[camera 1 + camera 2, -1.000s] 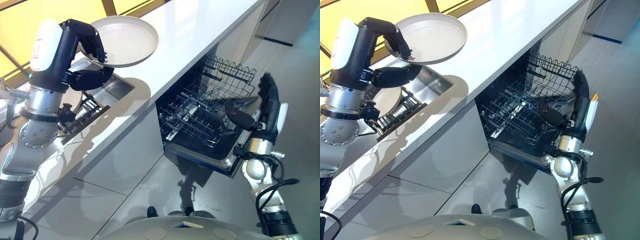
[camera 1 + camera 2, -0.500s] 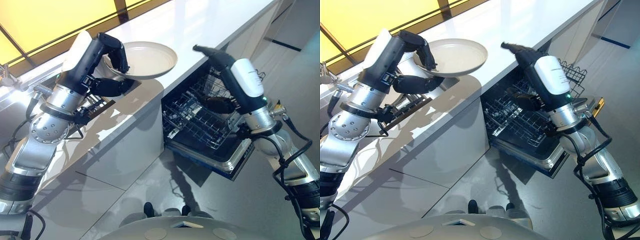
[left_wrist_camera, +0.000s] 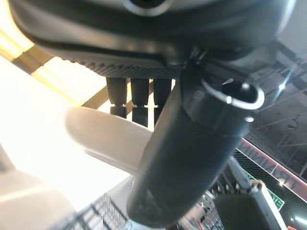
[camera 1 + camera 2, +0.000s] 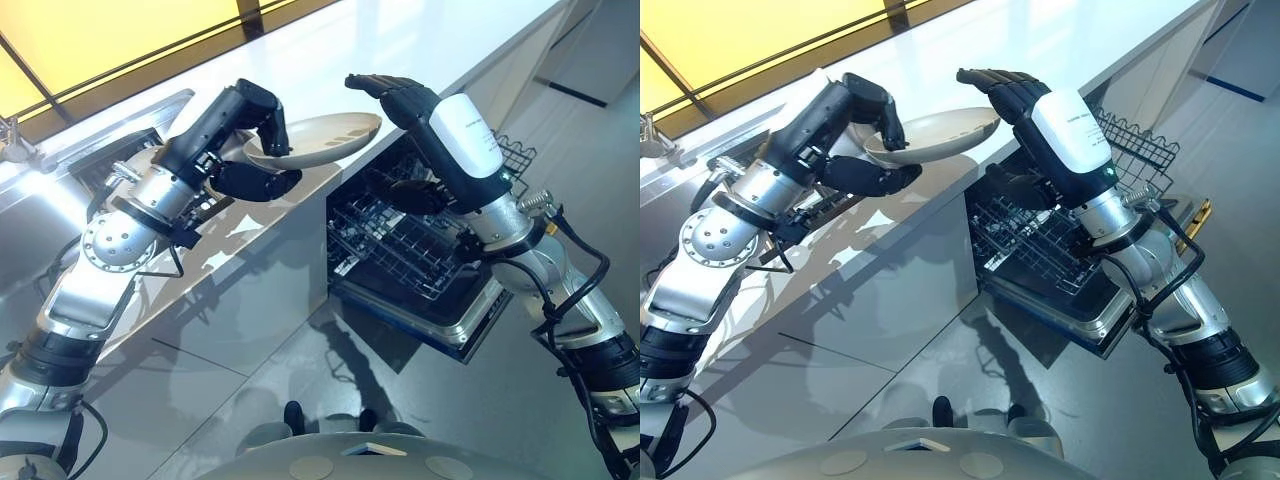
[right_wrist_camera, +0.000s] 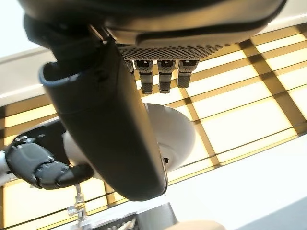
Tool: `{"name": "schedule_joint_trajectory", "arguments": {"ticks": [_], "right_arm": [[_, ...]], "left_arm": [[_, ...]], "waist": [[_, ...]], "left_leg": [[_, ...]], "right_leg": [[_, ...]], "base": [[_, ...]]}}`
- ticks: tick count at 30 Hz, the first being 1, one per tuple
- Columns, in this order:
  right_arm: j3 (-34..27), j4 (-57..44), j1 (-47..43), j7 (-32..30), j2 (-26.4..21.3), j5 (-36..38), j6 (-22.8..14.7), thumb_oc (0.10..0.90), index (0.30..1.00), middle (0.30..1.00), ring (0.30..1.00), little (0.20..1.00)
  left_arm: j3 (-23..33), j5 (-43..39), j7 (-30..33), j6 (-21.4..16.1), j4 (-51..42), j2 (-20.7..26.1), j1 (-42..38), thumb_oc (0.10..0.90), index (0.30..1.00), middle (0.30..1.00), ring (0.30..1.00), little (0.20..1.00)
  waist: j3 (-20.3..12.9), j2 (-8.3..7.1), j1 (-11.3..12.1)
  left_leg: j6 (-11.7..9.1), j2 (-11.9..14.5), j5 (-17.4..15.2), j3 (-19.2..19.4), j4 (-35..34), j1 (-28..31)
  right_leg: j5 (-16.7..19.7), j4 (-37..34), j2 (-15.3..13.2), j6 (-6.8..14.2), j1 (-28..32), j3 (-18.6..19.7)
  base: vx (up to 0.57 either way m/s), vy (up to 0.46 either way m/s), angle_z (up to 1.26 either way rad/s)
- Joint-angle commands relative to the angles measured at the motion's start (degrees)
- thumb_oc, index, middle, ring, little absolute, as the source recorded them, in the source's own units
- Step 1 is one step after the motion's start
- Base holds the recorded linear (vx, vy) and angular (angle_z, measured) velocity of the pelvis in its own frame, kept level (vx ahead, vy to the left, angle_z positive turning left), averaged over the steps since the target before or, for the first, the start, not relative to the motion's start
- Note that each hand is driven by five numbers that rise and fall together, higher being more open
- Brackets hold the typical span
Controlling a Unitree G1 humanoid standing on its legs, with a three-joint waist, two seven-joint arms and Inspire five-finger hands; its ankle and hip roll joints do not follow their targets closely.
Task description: Pick up plates and place into dishwasher.
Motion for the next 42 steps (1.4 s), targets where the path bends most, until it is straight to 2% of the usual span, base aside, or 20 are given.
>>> {"name": "schedule_joint_trajectory", "arguments": {"ticks": [1, 7, 9, 10, 13, 18, 22, 26, 34, 35, 36, 37, 42], "right_arm": [[-0.3, -6.2, -8.7, -2.3, 2.3, 1.5, -1.4, 0.8, 0.9, 0.9, 0.9, 0.9], [2.1, -7.0, -9.7, 4.0, 1.6, 6.4, 1.2, 0.8, 0.9, 0.9, 0.9, 0.9], [2.7, -6.6, -9.5, 5.3, 1.7, 8.4, 2.3, 0.501, 0.644, 0.644, 0.644, 0.601], [2.9, -6.6, -9.2, 6.4, 2.1, 9.9, 3.4, 0.1, 0.3, 0.3, 0.3, 0.2], [2.9, -6.4, -8.3, 7.8, 2.8, 12.4, 4.9, 0.1, 0.3, 0.3, 0.3, 0.2], [2.2, -5.7, -6.6, 8.4, 3.3, 10.0, 4.3, 0.1, 0.3, 0.3, 0.3, 0.2], [-0.5, -5.8, -3.8, 10.7, 1.8, 9.4, 2.5, 0.1, 0.3, 0.3, 0.3, 0.2], [-2.7, -6.4, -1.8, 12.3, 0.4, 8.6, 1.7, 0.1, 0.3, 0.3, 0.3, 0.2], [-4.6, -5.5, -1.8, 12.1, -0.2, 8.5, 0.7, 0.1, 0.3, 0.3, 0.3, 0.2], [-4.8, -5.4, -1.9, 11.8, -0.4, 8.6, 0.7, 0.1, 0.3, 0.3, 0.3, 0.2], [-4.9, -5.1, -1.9, 11.6, -0.4, 8.5, 0.5, 0.1, 0.3, 0.3, 0.3, 0.2], [-5.0, -4.7, -1.8, 11.2, -0.4, 8.2, 0.2, 0.1, 0.3, 0.3, 0.3, 0.2], [-6.4, -3.3, -1.0, 9.1, 0.0, 7.7, -0.6, 0.1, 0.3, 0.3, 0.3, 0.2]], "left_arm": [[-1.4, -4.3, 0.7, -2.3, -2.2, -1.2, -10.2, 0.1, 0.3, 0.3, 0.3, 0.2], [-2.8, -4.9, -0.4, -2.1, -2.5, -1.4, -10.3, 0.1, 0.3, 0.3, 0.3, 0.2], [-3.0, -4.7, -0.5, -2.6, -2.7, -1.5, -10.3, 0.1, 0.3, 0.3, 0.3, 0.2], [-3.0, -4.6, -0.3, -2.8, -2.9, -1.6, -10.3, 0.1, 0.3, 0.3, 0.3, 0.2], [-2.7, -4.1, -0.2, -3.1, -3.4, -1.8, -9.9, 0.1, 0.3, 0.3, 0.3, 0.2], [-1.6, -0.6, 2.7, -5.1, -3.7, -1.4, -9.3, 0.1, 0.3, 0.3, 0.3, 0.2], [2.0, 2.7, 5.6, -8.4, -3.4, 0.5, -7.6, 0.1, 0.3, 0.3, 0.3, 0.2], [5.7, 3.0, 6.7, -9.9, -3.6, 2.2, -5.3, 0.1, 0.3, 0.3, 0.3, 0.2], [9.2, 4.3, 8.5, -12.5, -3.6, 2.7, -3.1, 0.1, 0.3, 0.3, 0.3, 0.2], [9.5, 4.4, 9.6, -12.5, -3.5, 2.8, -2.9, 0.303, 0.474, 0.474, 0.474, 0.403], [9.8, 4.7, 10.2, -12.4, -3.1, 2.8, -2.7, 0.572, 0.705, 0.705, 0.705, 0.672], [10.1, 4.7, 10.8, -12.6, -2.5, 2.9, -2.5, 0.8, 0.9, 0.9, 0.9, 0.9], [12.2, 3.1, 15.2, -12.9, -1.2, 1.9, -0.9, 0.8, 0.9, 0.9, 0.9, 0.9]], "waist": [[-5.0, -1.51, 0.4], [-5.2, -1.62, 0.6], [-5.2, -1.71, 0.6], [-5.3, -1.71, 0.6], [-5.2, -1.72, 0.6], [-5.0, -1.65, 0.6], [-5.3, -1.68, 0.6], [-5.4, -1.72, 0.9], [-5.1, -1.85, 1.2], [-5.1, -1.88, 1.3], [-5.1, -1.9, 1.3], [-5.1, -1.91, 1.3], [-5.2, -1.98, 1.5]], "left_leg": [[1.2, -4.6, -6.4, -1.8, 1.0, 0.9], [1.1, -4.5, -6.2, -1.9, 1.0, 0.8], [1.1, -4.5, -6.2, -1.8, 1.0, 0.8], [1.1, -4.5, -6.1, -1.9, 1.0, 0.8], [1.2, -4.6, -6.1, -2.1, 0.9, 0.8], [1.2, -4.7, -5.9, -2.5, 0.5, 0.8], [1.1, -4.8, -5.5, -2.9, 0.1, 0.7], [1.0, -4.9, -5.4, -3.3, 0.1, 0.4], [1.0, -4.9, -5.3, -3.9, 0.2, 0.4], [1.0, -4.9, -5.3, -3.9, 0.2, 0.4], [0.9, -4.9, -5.3, -3.8, 0.2, 0.4], [0.9, -4.8, -5.3, -3.8, 0.2, 0.5], [0.8, -4.7, -5.3, -3.7, 0.3, 0.5]], "right_leg": [[0.7, 2.8, 0.4, 4.2, -3.0, -1.7], [0.7, 2.7, 0.3, 4.2, -2.9, -1.7], [0.7, 2.7, 0.3, 4.1, -2.9, -1.7], [0.7, 2.7, 0.3, 4.1, -2.8, -1.8], [0.6, 2.8, 0.3, 4.0, -2.9, -1.8], [0.5, 3.0, 0.5, 4.0, -2.9, -1.8], [0.3, 3.3, 0.6, 4.0, -2.9, -2.0], [0.2, 3.5, 0.6, 4.0, -3.1, -2.1], [0.0, 4.1, 0.6, 3.9, -3.2, -2.2], [0.0, 4.1, 0.6, 3.9, -3.2, -2.2], [0.0, 4.0, 0.5, 4.0, -3.2, -2.3], [0.1, 3.9, 0.5, 4.0, -3.2, -2.3], [0.3, 3.3, 0.6, 3.9, -2.9, -2.4]], "base": [[0.01, -0.009, 0.05], [0.0, -0.002, 0.02], [0.03, -0.001, 0.02], [0.03, 0.0, 0.02], [0.01, 0.002, 0.01], [0.01, 0.014, 0.03], [0.02, 0.02, 0.12], [-0.01, 0.016, 0.09], [-0.01, 0.003, 0.01], [0.0, 0.0, 0.0], [0.0, 0.0, 0.0], [0.0, 0.0, 0.0], [0.0, 0.0, 0.0]]}}
